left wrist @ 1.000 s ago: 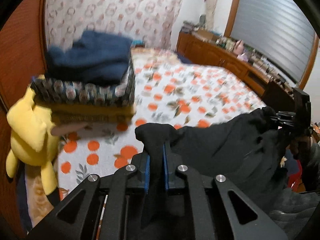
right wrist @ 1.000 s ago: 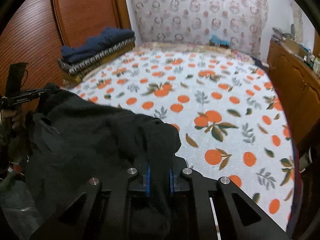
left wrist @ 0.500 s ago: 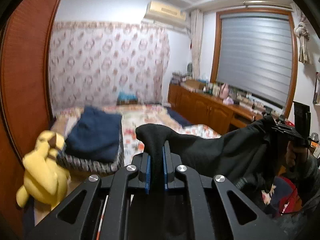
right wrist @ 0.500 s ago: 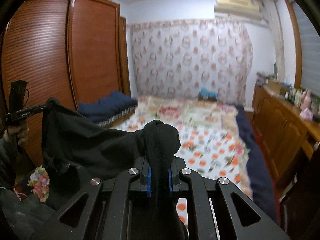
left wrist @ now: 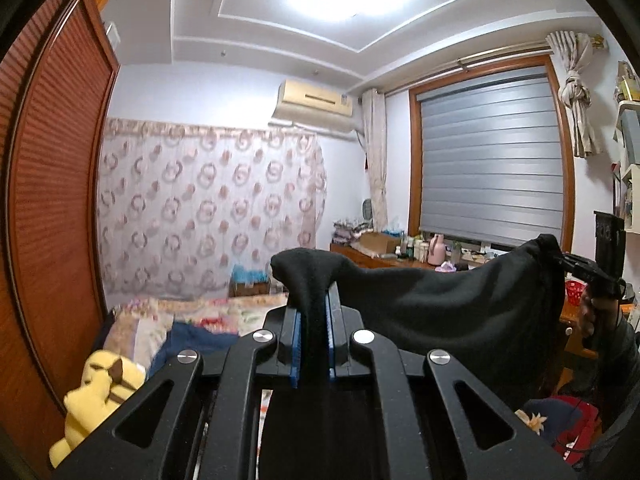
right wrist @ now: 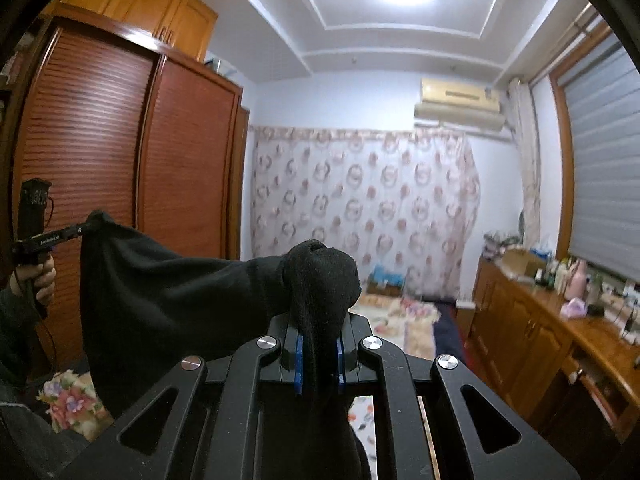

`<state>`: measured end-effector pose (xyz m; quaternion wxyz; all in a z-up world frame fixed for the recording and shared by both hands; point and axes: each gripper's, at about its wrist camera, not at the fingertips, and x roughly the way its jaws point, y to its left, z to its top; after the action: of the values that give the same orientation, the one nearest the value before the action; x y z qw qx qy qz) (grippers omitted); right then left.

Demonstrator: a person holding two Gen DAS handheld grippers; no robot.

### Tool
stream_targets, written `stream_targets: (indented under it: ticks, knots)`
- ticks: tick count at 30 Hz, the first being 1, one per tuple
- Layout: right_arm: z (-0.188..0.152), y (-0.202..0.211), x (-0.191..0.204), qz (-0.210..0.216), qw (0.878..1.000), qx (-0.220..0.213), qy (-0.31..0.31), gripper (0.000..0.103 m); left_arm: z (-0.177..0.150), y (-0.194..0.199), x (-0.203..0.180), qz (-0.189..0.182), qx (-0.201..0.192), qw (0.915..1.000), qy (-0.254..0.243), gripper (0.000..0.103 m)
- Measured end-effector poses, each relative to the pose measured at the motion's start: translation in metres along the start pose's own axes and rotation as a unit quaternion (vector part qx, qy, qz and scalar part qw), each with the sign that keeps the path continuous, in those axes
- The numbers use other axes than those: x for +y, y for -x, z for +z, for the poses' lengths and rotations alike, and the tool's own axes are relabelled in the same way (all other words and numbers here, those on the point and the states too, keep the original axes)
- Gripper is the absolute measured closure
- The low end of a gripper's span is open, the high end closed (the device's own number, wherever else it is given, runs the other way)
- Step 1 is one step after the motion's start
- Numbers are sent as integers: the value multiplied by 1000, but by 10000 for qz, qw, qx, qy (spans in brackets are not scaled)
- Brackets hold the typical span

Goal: Fold small clothes
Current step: 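Lift the black shirt high with both tools to shake it out, then lay the shirt flat on the sheet and open both tools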

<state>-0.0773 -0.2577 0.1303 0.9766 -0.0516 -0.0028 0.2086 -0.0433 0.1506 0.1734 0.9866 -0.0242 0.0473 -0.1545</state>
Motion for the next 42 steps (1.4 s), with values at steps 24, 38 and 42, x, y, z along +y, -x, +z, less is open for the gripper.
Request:
stream_targets:
  ticks: [24,38,42]
  knots:
    - [-125,-330,-54,-935,9527,2891,-30,55,-126,-267,61,631,2395,9688,-99,30]
    - [-144,-268,-81,-397,9449,3150,-801,43,-186,-206,20,340,3076,9509,20,21]
    - [-157,-255,-87,-235,9358,3372,-1003,43,-210,-199,16,314,3349,9417,81,21]
